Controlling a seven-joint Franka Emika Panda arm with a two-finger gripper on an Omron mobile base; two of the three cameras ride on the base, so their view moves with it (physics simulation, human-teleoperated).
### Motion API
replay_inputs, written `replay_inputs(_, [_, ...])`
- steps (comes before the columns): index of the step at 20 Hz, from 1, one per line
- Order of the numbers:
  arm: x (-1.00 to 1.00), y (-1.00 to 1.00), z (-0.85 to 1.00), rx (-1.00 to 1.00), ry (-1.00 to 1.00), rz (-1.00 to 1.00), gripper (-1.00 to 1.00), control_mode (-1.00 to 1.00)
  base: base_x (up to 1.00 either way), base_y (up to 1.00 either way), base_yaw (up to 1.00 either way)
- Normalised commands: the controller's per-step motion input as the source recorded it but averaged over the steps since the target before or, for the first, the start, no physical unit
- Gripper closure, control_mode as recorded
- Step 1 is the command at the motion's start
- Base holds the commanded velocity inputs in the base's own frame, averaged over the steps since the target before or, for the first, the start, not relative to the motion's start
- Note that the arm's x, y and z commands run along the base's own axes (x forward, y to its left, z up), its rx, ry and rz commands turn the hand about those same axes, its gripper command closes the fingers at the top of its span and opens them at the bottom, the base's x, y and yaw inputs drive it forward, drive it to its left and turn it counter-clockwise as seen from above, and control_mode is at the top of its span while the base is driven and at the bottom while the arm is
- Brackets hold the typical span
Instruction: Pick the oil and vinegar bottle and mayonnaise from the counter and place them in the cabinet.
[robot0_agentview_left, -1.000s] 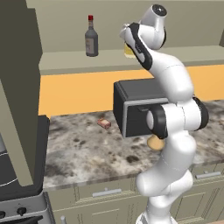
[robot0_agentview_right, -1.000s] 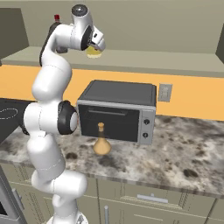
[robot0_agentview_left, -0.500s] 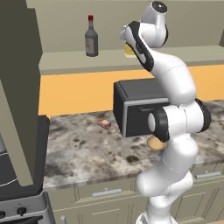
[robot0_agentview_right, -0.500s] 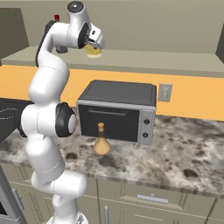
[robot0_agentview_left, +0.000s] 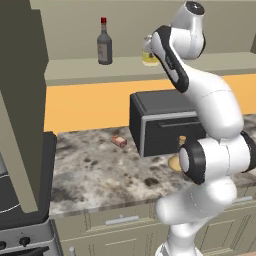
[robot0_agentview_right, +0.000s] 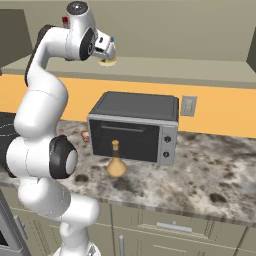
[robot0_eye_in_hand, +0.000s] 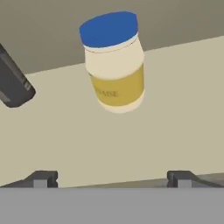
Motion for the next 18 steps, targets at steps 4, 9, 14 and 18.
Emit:
replay_inputs(4, [-0.63,0.0,-0.42,-0.09,0.0,0.09,-1.0,-1.0,0.0,0.0,0.0])
replay_inputs(9, [-0.45,-0.05,-0.46,-0.08,0.0,0.1,-1.0,-1.0,0.0,0.0,0.0])
replay_inputs(14, [-0.29,-0.16,-0.46,-0.05,0.0,0.13,-1.0,-1.0,0.0,0.0,0.0])
replay_inputs(18, [-0.17,-0.17,-0.56,-0.05,0.0,0.11,-1.0,-1.0,0.0,0.0,0.0])
